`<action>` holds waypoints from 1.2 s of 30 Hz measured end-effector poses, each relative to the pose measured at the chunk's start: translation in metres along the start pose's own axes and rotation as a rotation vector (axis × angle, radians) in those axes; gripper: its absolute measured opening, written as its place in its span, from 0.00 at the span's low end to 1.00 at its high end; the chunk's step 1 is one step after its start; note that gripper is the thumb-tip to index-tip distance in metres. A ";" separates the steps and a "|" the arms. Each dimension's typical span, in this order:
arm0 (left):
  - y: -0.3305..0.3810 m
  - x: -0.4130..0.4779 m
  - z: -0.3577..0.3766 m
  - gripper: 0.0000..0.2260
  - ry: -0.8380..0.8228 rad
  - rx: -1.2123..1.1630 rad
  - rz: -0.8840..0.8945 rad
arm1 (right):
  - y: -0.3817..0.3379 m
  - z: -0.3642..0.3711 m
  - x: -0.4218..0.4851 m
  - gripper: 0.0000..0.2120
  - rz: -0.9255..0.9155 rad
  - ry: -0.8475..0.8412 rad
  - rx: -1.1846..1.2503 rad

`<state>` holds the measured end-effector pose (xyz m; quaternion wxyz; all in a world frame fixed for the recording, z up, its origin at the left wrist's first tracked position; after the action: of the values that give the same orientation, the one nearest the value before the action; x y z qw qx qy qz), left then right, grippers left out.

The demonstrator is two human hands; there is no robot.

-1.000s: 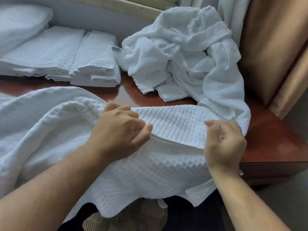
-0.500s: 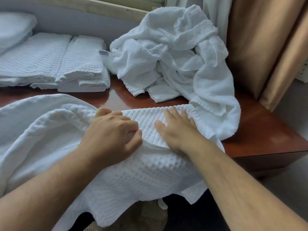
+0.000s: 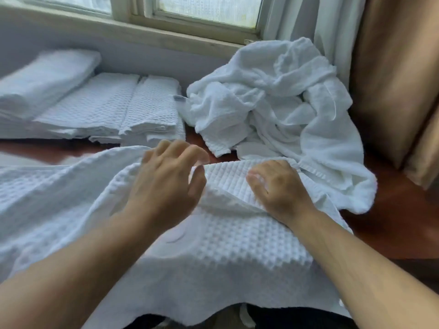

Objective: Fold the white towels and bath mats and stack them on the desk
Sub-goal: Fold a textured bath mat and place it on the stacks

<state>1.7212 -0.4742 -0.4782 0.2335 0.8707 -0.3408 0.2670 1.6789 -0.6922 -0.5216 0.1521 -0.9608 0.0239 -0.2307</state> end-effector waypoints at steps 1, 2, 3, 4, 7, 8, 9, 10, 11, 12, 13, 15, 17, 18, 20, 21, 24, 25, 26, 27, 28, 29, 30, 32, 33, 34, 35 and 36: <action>-0.028 -0.009 -0.016 0.10 0.012 0.045 -0.122 | -0.011 -0.001 -0.002 0.27 -0.064 -0.003 0.060; -0.058 -0.021 -0.027 0.08 -0.047 0.124 -0.246 | -0.021 0.000 0.000 0.31 -0.067 -0.017 0.169; -0.087 -0.037 -0.033 0.08 -0.167 0.226 -0.367 | -0.032 0.003 0.006 0.35 -0.020 -0.031 0.322; -0.111 -0.054 -0.035 0.12 -0.325 0.332 -0.468 | -0.044 0.008 0.016 0.36 0.047 -0.039 0.460; -0.135 -0.093 -0.027 0.26 -0.596 0.411 -0.530 | -0.106 0.046 0.050 0.34 0.083 -0.197 0.542; -0.133 -0.096 -0.023 0.29 -0.595 0.373 -0.505 | -0.131 0.061 0.058 0.32 0.039 -0.274 0.504; -0.131 -0.097 -0.020 0.31 -0.593 0.320 -0.483 | -0.152 0.075 0.063 0.31 0.008 -0.338 0.451; -0.133 -0.096 -0.015 0.34 -0.610 0.278 -0.465 | -0.164 0.088 0.067 0.31 -0.005 -0.369 0.389; -0.137 -0.094 -0.012 0.38 -0.634 0.257 -0.452 | -0.171 0.096 0.068 0.33 -0.003 -0.366 0.331; -0.143 -0.091 -0.009 0.41 -0.651 0.249 -0.441 | -0.173 0.101 0.069 0.33 -0.008 -0.339 0.291; -0.150 -0.087 -0.006 0.43 -0.660 0.239 -0.430 | -0.172 0.104 0.068 0.30 -0.023 -0.304 0.278; -0.164 -0.075 0.002 0.41 -0.654 0.217 -0.398 | -0.168 0.103 0.068 0.23 -0.049 -0.234 0.300; -0.175 -0.059 0.009 0.36 -0.627 0.217 -0.328 | -0.162 0.098 0.071 0.21 -0.066 -0.141 0.294; -0.180 -0.050 0.013 0.34 -0.624 0.229 -0.282 | -0.160 0.093 0.074 0.20 -0.081 -0.078 0.254; -0.186 -0.034 0.020 0.34 -0.631 0.268 -0.181 | -0.160 0.086 0.080 0.16 -0.103 0.038 0.109; -0.189 -0.028 0.022 0.33 -0.634 0.301 -0.136 | -0.162 0.084 0.083 0.14 -0.091 0.066 0.028; -0.192 -0.014 0.021 0.33 -0.604 0.444 -0.040 | -0.165 0.085 0.087 0.08 -0.044 0.100 -0.127; -0.193 -0.014 0.018 0.34 -0.589 0.476 -0.031 | -0.167 0.085 0.086 0.06 -0.074 0.119 -0.116; -0.195 -0.018 0.014 0.35 -0.579 0.463 -0.057 | -0.172 0.082 0.083 0.06 -0.134 0.151 -0.069; -0.199 -0.025 0.010 0.35 -0.572 0.411 -0.118 | -0.176 0.079 0.080 0.06 -0.214 0.176 -0.004; -0.205 -0.034 0.006 0.33 -0.554 0.338 -0.190 | -0.180 0.076 0.076 0.06 -0.287 0.174 0.049; -0.209 -0.042 0.002 0.29 -0.524 0.289 -0.250 | -0.185 0.074 0.075 0.08 -0.330 0.149 0.085; -0.212 -0.049 -0.002 0.25 -0.482 0.281 -0.287 | -0.191 0.074 0.077 0.13 -0.328 0.105 0.101; -0.213 -0.054 -0.010 0.20 -0.385 0.279 -0.326 | -0.196 0.084 0.088 0.24 -0.200 -0.014 0.080; -0.212 -0.052 -0.015 0.18 -0.327 0.249 -0.349 | -0.194 0.089 0.096 0.28 -0.098 -0.071 0.082; -0.211 -0.051 -0.020 0.17 -0.258 0.209 -0.376 | -0.191 0.094 0.103 0.31 -0.007 -0.113 0.108; -0.210 -0.050 -0.028 0.15 -0.173 0.172 -0.411 | -0.189 0.098 0.105 0.31 0.058 -0.148 0.150; -0.212 -0.052 -0.038 0.15 -0.076 0.154 -0.468 | -0.190 0.101 0.104 0.30 0.085 -0.172 0.178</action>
<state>1.8297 -0.2879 -0.5299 0.2087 0.9506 -0.1171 0.1979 1.8127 -0.4947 -0.5046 0.2478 -0.9578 0.0308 -0.1422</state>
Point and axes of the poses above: each hand's wrist, its own x-axis towards the middle knuckle, its own z-axis out of the palm, y = z × x, the point moved 9 cm from there along x, towards the middle knuckle, and after that the axes turned 7 degrees about x, right-handed, at the moved point
